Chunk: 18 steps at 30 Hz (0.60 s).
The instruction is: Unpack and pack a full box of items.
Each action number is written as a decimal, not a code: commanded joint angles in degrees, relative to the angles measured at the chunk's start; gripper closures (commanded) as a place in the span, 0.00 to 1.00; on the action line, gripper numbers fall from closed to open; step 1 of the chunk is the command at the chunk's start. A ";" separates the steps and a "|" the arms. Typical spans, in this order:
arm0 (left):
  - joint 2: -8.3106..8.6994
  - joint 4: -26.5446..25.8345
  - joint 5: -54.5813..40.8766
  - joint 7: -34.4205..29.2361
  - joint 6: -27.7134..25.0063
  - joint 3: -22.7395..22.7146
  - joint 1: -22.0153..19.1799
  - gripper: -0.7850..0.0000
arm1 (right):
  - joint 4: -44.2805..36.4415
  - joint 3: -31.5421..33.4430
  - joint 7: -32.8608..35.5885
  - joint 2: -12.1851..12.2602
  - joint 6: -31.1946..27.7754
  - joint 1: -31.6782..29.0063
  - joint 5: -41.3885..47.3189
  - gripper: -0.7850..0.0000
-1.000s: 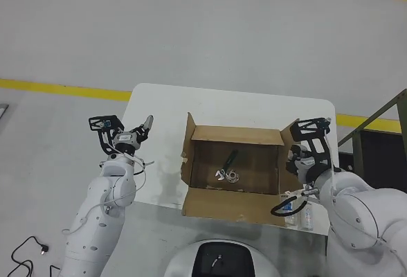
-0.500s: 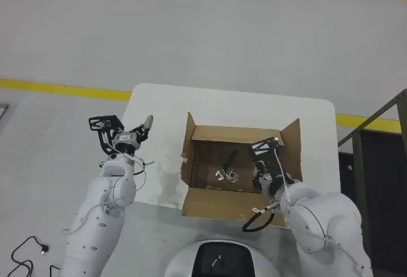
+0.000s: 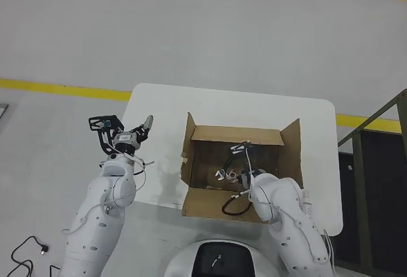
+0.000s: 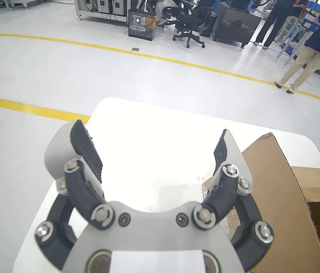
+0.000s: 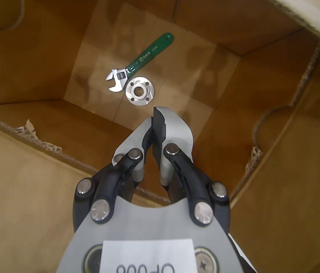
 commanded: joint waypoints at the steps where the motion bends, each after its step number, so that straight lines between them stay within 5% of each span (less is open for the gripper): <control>1: 0.00 0.00 0.00 0.00 0.00 0.00 0.00 0.00 | -0.17 0.04 0.09 0.01 -0.03 -0.06 0.01 1.00; 18: 0.00 0.00 0.00 0.00 0.00 0.00 0.00 0.00 | 3.50 -0.97 -1.30 0.28 -3.40 -1.41 -1.32 1.00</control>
